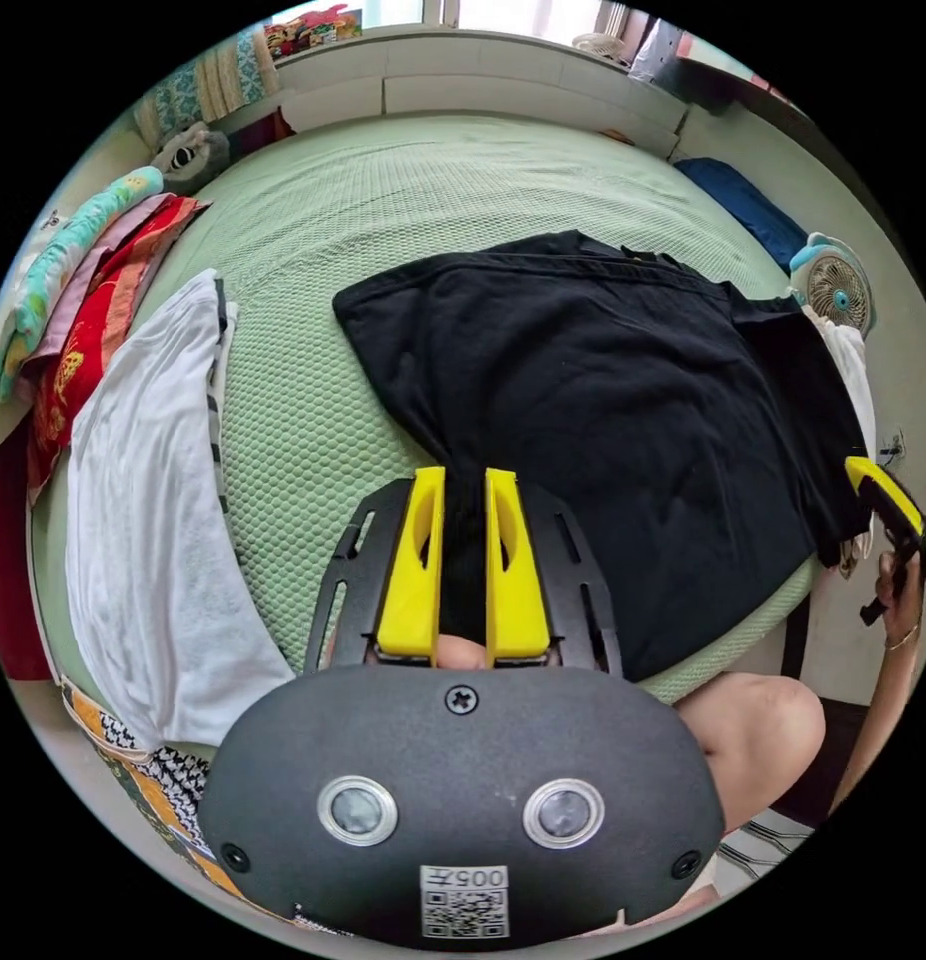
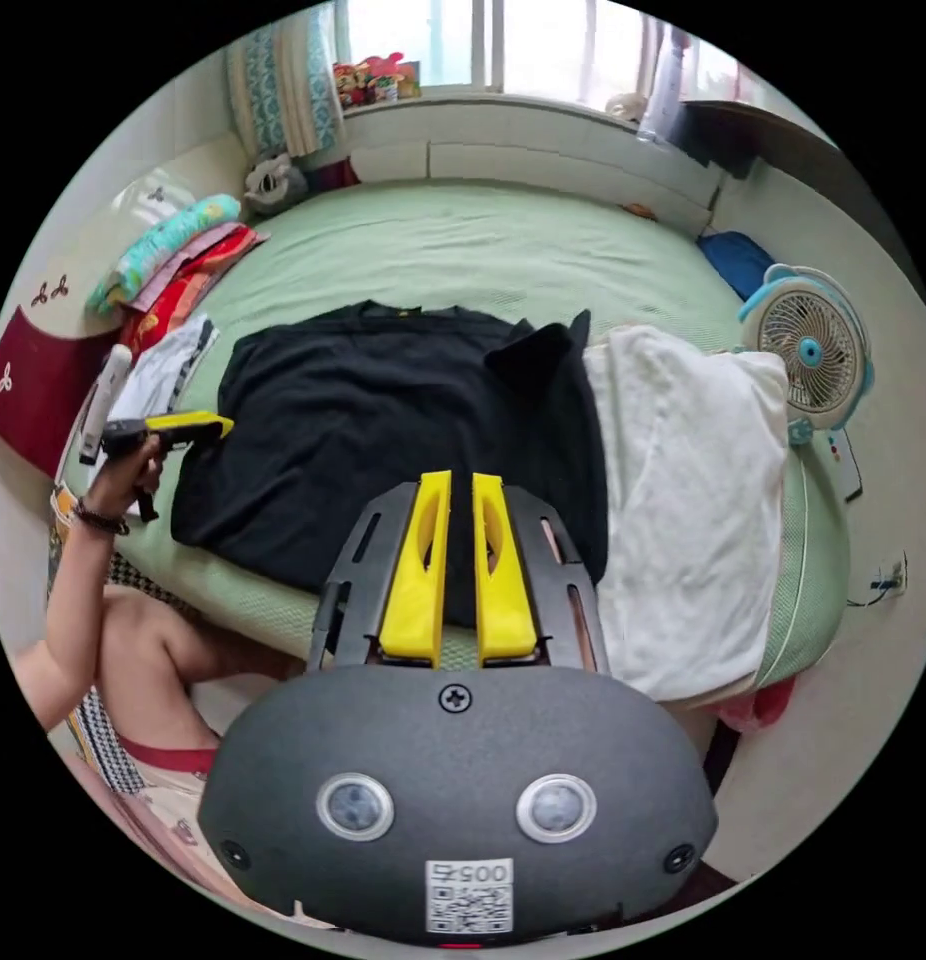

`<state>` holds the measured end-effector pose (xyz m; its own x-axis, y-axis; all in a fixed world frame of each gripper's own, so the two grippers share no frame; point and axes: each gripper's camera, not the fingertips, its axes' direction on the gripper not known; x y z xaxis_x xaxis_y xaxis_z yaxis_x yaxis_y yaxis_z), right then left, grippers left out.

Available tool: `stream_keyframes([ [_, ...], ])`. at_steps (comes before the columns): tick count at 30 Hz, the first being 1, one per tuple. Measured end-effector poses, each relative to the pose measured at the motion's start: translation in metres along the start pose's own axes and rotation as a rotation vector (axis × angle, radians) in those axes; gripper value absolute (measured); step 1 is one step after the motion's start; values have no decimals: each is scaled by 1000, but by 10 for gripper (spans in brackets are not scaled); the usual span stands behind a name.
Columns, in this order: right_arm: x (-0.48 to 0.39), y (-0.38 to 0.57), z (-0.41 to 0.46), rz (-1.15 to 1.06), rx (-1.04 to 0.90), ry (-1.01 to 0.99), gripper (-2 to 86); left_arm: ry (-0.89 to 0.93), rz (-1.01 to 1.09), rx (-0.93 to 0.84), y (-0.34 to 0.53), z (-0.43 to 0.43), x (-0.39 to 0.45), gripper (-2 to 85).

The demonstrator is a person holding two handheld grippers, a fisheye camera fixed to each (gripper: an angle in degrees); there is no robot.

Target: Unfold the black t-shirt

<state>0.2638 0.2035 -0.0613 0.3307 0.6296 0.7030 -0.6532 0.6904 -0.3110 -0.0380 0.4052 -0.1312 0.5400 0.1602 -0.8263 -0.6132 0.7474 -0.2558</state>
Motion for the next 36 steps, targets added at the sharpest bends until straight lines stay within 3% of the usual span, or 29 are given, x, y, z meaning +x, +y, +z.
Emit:
stream_keyframes([
  [5,-21,20,36,-35,-111,36,-7,-87,78,7,2,-5,21,49],
  [9,-22,23,59,8,-187,-56,-12,-132,84,35,8,-16,24,46],
  [12,-28,23,67,19,-219,-200,-12,-150,44,44,14,-25,13,46],
  [18,-67,22,73,-113,-253,-270,-10,-195,-97,51,32,-44,-25,49],
  [23,-66,22,51,-121,-113,-162,3,-122,-147,61,45,-60,-35,55],
  [29,-41,1,35,-91,41,-75,120,-68,-149,140,61,-89,-39,68],
  [36,-41,-36,78,-3,4,124,139,17,-153,150,70,-101,-43,77],
])
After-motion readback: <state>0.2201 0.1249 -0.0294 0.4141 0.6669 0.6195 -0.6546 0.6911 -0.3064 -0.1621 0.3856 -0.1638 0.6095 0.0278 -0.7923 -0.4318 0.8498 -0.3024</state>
